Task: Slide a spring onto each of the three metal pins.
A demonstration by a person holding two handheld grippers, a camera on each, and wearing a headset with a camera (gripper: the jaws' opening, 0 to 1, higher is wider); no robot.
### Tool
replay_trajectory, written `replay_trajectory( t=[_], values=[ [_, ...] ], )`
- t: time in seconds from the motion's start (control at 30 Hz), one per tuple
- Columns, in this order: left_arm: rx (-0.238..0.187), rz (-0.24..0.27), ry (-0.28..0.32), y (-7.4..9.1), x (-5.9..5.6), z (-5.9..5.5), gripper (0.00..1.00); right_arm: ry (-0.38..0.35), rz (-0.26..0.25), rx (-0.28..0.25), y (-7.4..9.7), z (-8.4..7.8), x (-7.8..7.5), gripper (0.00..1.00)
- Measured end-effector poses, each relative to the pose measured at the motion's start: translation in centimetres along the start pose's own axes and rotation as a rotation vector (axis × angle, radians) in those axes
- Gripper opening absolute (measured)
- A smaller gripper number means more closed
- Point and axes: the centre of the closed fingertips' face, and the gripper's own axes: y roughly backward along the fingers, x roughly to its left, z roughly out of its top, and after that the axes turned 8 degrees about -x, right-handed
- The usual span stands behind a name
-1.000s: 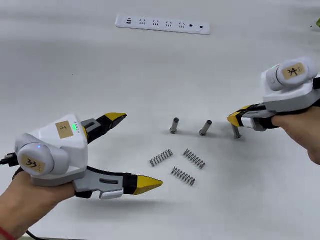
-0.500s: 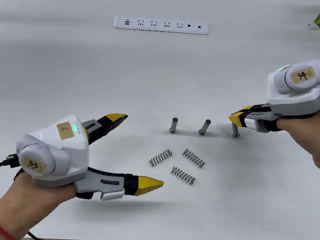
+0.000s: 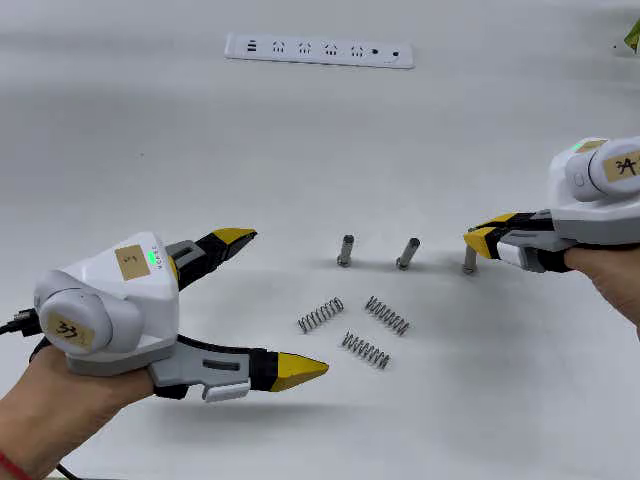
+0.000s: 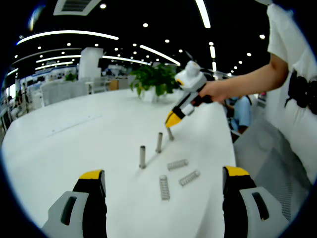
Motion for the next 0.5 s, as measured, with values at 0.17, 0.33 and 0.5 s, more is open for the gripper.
replay_trajectory(
  t=[0.17, 0.33, 0.5],
  values=[
    [-0.001, -0.001, 0.0, -0.01, -0.04, 0.06, 0.99, -0.003, -0.002, -0.02, 0.08, -0.18, -0.26, 0.09],
    [0.002, -0.002, -0.002, -0.03, -0.15, 0.01, 0.99, -0.001, -0.004, -0.024, 0.41, -0.27, 0.05, 0.09],
    [0.001, -0.003, -0.002, -0.11, -0.34, 0.19, 0.99, -0.005, -0.007, -0.028, 0.8, -0.47, 0.13, 0.09]
  ],
)
